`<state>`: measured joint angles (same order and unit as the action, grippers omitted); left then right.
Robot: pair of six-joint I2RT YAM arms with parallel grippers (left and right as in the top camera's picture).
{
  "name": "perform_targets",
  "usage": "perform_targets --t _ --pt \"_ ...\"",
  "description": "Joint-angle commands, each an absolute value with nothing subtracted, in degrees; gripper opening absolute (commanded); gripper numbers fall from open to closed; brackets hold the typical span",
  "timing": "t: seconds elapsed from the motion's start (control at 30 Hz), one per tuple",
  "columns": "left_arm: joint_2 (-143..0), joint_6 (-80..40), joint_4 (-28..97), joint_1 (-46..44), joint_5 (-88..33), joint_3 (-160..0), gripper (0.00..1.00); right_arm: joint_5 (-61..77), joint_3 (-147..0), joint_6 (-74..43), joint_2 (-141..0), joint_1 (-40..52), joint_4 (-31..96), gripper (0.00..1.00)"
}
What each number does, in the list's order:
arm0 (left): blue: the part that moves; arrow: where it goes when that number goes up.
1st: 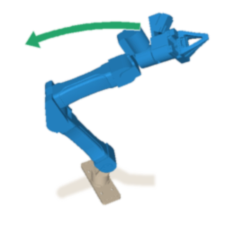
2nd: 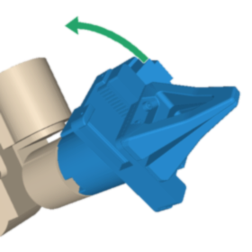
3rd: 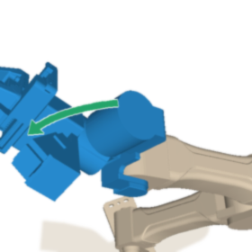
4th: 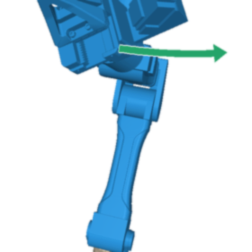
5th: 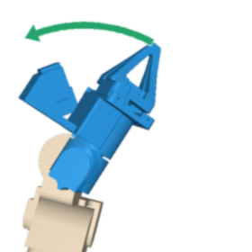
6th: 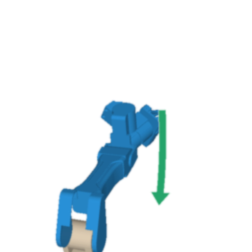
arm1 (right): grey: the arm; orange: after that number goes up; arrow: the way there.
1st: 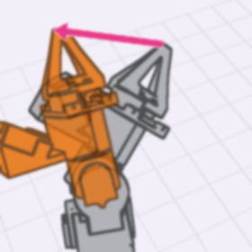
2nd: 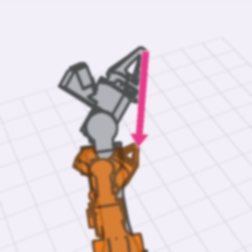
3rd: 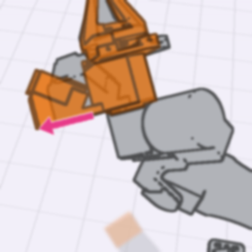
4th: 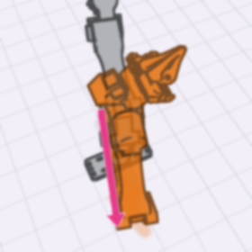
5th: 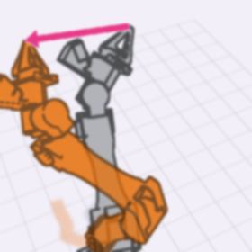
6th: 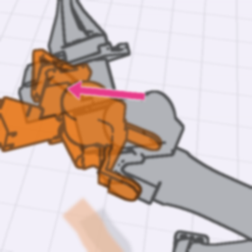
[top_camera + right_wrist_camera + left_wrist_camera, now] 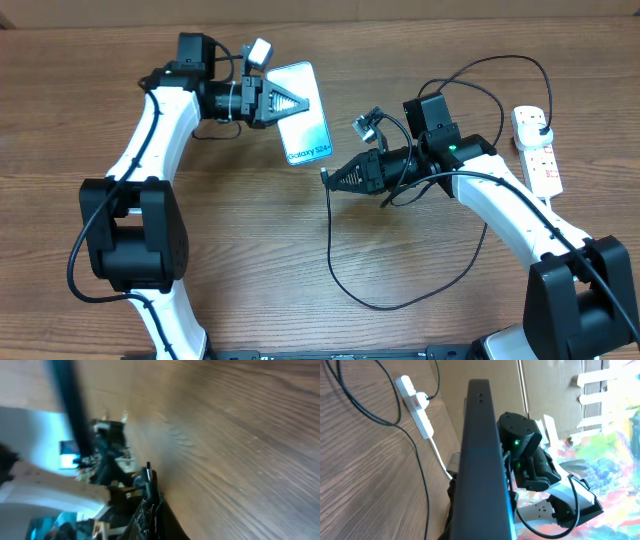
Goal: Plug charger to phone and switch on socket
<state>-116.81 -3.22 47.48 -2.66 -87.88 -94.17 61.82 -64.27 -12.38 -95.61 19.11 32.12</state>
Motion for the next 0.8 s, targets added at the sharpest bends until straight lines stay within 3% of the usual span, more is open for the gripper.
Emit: perform_targets --t 0.0,0.3,0.67,0.77 --pt "-116.46 -4.38 47.29 -1.52 -89.34 -95.04 0.04 47.16 -64.86 -16.45 -94.3 18.83 33.19 0.04" --pt "-116.46 -5.41 47.29 1.56 -86.43 -95.04 0.04 28.8 -63.68 -26.92 -98.8 24.21 30.81 0.04" --pt "-116.46 -5.39 47.29 2.33 -86.41 -95.04 0.04 26.37 -63.68 -34.33 -107.98 25.45 24.93 0.05" --pt "-116.46 -5.37 47.29 2.33 -86.43 -95.04 0.04 26.41 -63.68 -34.33 -109.27 25.56 23.33 0.24"
